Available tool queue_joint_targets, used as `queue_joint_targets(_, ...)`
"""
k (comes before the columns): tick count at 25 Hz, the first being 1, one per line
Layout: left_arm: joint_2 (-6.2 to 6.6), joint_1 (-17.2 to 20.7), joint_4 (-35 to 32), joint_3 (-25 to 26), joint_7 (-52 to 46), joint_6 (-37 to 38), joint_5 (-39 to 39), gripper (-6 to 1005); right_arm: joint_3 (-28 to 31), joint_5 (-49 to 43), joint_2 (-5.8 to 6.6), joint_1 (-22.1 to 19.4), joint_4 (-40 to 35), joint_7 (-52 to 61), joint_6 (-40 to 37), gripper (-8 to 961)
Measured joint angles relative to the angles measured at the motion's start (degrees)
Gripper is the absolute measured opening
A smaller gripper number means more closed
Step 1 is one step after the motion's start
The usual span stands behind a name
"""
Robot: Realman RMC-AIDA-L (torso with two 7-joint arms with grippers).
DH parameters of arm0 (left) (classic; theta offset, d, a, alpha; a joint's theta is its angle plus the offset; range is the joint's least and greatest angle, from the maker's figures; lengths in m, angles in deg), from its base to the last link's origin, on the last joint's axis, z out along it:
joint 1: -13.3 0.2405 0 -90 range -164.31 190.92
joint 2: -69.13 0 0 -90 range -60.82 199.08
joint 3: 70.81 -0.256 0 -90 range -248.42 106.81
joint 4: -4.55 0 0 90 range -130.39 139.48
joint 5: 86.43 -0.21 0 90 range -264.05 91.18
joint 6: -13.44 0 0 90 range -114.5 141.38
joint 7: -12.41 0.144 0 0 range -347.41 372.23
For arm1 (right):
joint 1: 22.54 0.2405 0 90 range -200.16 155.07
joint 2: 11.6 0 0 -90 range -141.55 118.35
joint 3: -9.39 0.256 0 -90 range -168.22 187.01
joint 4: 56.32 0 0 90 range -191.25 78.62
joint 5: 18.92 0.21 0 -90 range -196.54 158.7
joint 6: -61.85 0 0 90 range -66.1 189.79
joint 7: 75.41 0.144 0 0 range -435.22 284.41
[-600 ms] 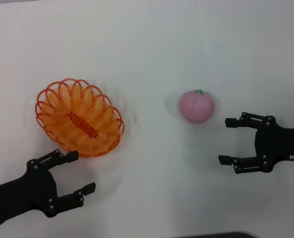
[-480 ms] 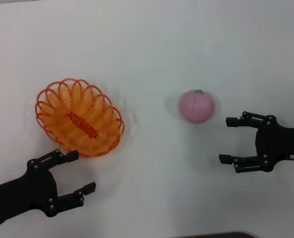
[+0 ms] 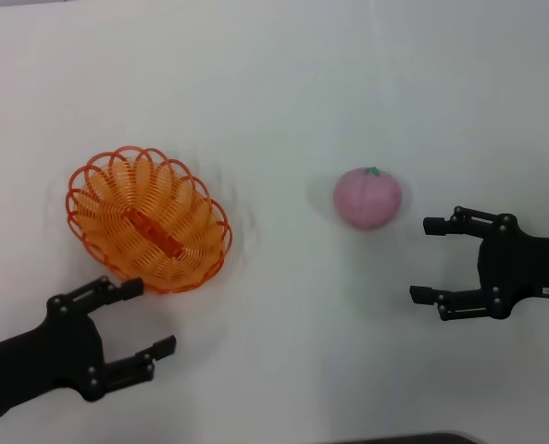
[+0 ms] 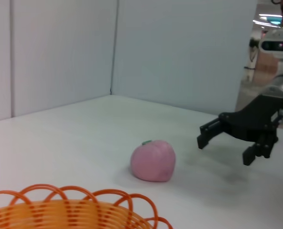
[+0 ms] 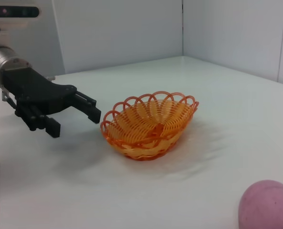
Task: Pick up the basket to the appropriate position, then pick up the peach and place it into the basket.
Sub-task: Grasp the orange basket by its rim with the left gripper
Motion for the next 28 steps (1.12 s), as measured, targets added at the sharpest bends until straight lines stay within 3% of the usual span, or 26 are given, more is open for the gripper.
queue_joint_targets(5,0.04,-0.03,-0.11,6.50,-1.70,3.06,0.04,814,0.22,0.11,0.00,0.06,0.13,0.20,0.09,950)
queue_joint_targets(12,0.24,-1.43,-2.56,15.39,-14.19,6.65,1.92,816,0.52,-0.05,0.06,0.69,0.05,2.73,0.05,949)
queue_joint_targets(21,0.51,-5.85,-5.75,18.00,-35.74,4.25,2.86,816,0.52,0.01,0.09,0.87,-0.01,3.60,-0.31,949)
queue_joint_targets(28,1.51,-9.01,-10.75,14.88,-50.93,1.36,2.02,815,0.52,0.00,0.09,0.88,-0.09,4.33,-0.38,949)
